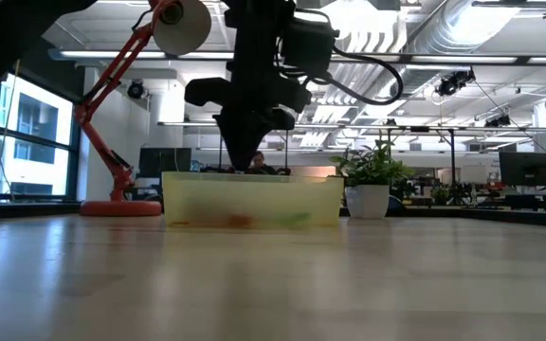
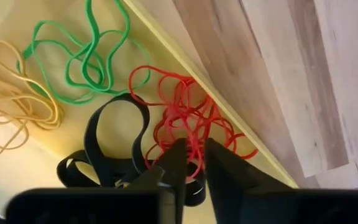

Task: Pick and place rubber bands into bin
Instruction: Put the red rubber band into the yellow bin, then put the blue rubber band into the yellow bin

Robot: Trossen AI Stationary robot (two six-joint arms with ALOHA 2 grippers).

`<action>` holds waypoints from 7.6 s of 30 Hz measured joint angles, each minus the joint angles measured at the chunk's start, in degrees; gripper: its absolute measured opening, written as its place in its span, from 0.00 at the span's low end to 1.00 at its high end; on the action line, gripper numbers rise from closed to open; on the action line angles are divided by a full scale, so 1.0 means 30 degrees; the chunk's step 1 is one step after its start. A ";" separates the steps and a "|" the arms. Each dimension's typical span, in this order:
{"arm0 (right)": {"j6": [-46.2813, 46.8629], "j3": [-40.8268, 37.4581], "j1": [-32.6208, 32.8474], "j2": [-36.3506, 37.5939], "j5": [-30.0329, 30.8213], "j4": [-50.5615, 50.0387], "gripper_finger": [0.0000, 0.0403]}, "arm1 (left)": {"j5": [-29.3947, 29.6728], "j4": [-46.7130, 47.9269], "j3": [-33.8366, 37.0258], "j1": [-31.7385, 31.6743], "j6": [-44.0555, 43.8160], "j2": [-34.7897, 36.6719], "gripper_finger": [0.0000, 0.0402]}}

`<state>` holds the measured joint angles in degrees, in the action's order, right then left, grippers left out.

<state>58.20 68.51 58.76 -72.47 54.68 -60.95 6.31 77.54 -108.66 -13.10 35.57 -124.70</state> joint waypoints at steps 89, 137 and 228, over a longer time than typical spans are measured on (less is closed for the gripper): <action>-1.0678 -0.2164 -0.3188 -1.1354 -1.9593 0.6889 0.38 | 1.4265 -0.2913 -0.0022 1.8251 -1.3091 1.0535 0.32; -0.9725 -0.3601 -0.3980 -1.0030 -1.7891 0.7544 0.00 | 1.4564 -0.2391 -0.0022 1.8251 -1.3456 1.0535 0.32; -1.6038 -0.9224 -2.2869 -0.5384 -1.4137 2.4559 0.00 | 1.6320 -0.2405 -0.0015 1.8251 -1.3798 1.0535 0.32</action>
<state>10.09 40.84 -9.84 -88.62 12.27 12.73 55.27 70.32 -108.71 41.65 -5.82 -93.10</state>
